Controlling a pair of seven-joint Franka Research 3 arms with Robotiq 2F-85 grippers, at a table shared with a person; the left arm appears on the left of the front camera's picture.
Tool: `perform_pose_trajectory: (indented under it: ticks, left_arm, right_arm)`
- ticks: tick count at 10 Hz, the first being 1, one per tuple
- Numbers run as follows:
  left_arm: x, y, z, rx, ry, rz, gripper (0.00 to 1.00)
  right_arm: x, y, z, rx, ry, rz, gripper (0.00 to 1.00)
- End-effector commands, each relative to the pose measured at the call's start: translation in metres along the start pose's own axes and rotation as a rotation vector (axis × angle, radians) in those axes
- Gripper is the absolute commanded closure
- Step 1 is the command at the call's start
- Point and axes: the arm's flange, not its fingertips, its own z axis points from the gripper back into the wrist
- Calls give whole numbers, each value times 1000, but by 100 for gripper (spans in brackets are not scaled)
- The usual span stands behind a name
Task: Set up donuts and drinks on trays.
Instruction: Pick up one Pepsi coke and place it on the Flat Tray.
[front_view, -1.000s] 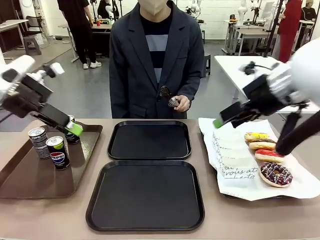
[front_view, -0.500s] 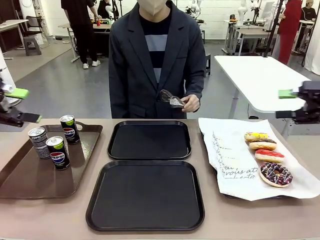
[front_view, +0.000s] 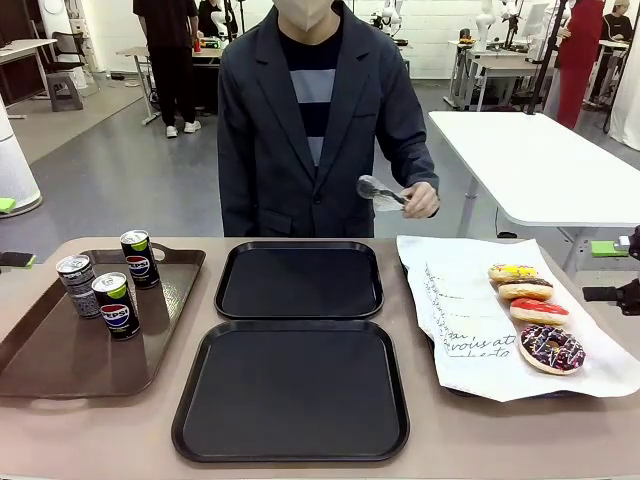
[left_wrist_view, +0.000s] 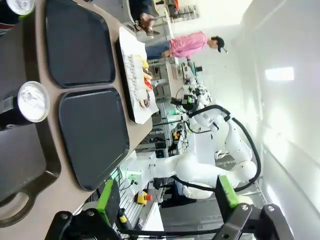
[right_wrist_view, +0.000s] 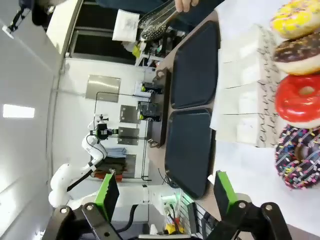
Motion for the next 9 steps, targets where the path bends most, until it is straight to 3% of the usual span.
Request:
perform_pose_trajectory:
  ticks: [1,5,6,7,9]
  left_arm:
    - [-8,2,19,3,-21,-7,0]
    - [-21,13,43,51,-52,14,0]
    - [-15,8,37,26,-70,33,0]
    - [-15,8,37,26,-70,33,0]
    - [-15,8,37,26,-70,33,0]
  right_arm:
    - [-3,9,23,8,-66,17,0]
    - [-17,0,51,-39,-132,-23,0]
    - [-12,3,43,-129,-183,-28,0]
    - [-13,-1,55,-24,-134,-22,0]
    - [-13,-1,55,-24,-134,-22,0]
